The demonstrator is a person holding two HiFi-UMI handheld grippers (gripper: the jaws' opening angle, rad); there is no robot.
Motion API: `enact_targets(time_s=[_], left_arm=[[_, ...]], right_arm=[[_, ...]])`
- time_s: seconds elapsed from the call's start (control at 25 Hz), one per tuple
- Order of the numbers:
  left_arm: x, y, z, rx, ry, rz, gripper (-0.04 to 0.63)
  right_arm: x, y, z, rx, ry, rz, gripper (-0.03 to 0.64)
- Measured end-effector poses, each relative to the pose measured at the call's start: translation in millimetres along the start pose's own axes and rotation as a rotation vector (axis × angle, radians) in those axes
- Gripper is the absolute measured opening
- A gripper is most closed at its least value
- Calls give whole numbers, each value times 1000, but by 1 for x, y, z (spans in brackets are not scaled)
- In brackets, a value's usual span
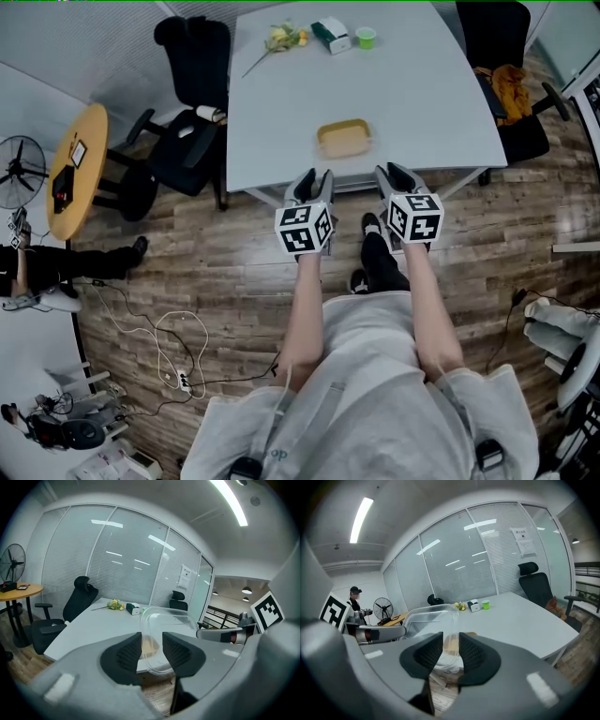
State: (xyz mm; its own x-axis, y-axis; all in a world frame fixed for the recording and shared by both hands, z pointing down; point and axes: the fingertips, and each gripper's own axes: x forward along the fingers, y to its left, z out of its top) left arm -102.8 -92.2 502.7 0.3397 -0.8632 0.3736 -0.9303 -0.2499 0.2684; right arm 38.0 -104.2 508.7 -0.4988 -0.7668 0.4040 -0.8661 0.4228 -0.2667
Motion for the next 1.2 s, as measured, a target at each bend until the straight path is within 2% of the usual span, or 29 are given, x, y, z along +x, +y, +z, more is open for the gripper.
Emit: enact_targets(time_s=[0.6,1.2], left_arm=[[-11,12,11,5,-11,4,135],[-1,5,14,11,-10,-3,135]], right_arm=[[4,17,12,4,-25,13,103],[8,4,17,14,-29,13,98]])
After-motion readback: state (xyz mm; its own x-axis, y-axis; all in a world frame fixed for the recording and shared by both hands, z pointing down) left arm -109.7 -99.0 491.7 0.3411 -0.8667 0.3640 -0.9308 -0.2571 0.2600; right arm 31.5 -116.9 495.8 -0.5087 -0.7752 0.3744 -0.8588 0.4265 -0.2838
